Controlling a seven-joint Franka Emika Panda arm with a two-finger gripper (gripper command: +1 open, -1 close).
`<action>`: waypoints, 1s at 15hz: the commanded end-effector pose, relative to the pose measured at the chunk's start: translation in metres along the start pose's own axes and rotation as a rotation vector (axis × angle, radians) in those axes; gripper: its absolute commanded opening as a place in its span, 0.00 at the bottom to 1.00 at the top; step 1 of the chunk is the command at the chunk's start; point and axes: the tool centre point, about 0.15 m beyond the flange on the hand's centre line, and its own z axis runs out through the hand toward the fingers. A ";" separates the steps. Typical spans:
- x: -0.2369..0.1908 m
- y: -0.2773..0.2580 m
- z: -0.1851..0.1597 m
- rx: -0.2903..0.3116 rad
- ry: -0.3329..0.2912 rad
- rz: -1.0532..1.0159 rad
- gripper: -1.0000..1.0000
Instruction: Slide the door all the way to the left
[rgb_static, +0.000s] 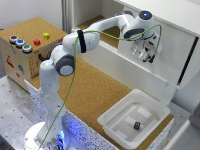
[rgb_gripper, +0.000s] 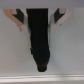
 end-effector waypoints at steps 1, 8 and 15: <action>0.009 -0.075 0.017 -0.055 -0.048 -0.040 0.00; 0.011 -0.188 0.023 -0.109 -0.037 0.031 0.00; 0.018 -0.285 0.029 -0.129 -0.034 0.066 0.00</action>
